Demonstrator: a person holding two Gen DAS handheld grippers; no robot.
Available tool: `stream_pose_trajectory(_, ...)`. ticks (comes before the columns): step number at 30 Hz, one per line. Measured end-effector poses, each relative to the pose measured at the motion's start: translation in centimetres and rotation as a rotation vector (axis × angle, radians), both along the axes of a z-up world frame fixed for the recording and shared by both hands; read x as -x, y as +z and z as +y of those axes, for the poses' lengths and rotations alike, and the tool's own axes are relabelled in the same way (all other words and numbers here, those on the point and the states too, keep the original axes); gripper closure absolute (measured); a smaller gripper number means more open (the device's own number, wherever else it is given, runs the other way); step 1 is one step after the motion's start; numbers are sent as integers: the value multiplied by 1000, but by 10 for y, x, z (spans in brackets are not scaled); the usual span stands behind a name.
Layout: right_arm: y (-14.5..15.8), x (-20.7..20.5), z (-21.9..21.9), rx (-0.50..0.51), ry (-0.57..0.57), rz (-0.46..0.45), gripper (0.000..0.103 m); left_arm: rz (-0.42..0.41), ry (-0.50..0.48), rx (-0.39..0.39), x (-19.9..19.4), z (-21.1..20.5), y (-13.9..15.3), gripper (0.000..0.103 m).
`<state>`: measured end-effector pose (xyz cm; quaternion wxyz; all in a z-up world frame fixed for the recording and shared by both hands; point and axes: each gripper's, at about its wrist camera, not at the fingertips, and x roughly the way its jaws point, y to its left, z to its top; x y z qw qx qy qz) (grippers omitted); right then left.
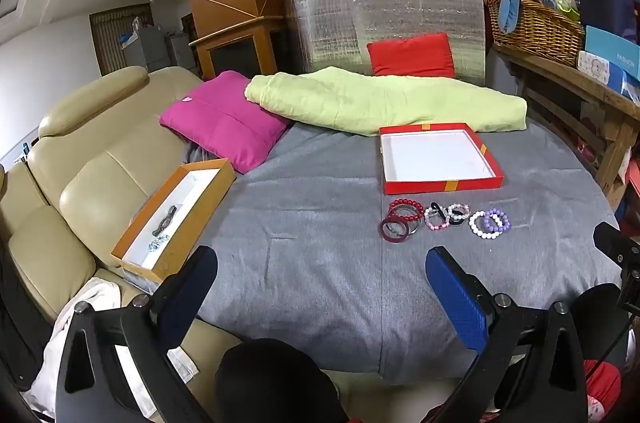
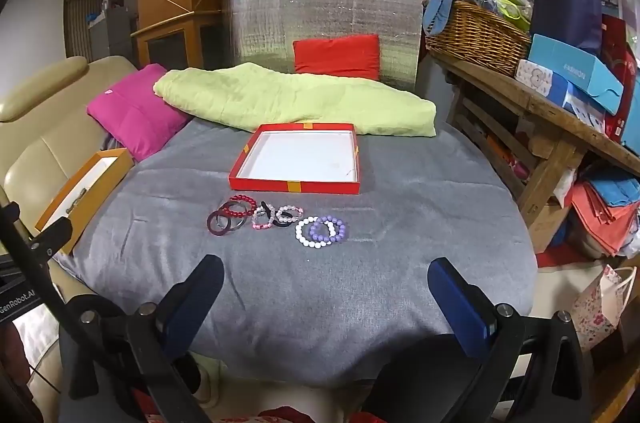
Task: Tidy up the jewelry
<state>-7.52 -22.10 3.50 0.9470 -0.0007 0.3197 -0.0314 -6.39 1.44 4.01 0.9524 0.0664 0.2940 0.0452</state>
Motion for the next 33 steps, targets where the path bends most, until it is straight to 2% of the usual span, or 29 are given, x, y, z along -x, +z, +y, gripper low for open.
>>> stream_pose_trajectory(4,-4,5,-2,0,2,-3,0,-1,1,2,0,0,-1,0)
stream_pose_trajectory(14,8,-5,3,-3,-1,-2,0,-1,-3,-3,0,0,-1,0)
stream_pose_trajectory(33,1,-2,-2,-33,-9,-14,0,7,1,-10,-3,1,-3,0)
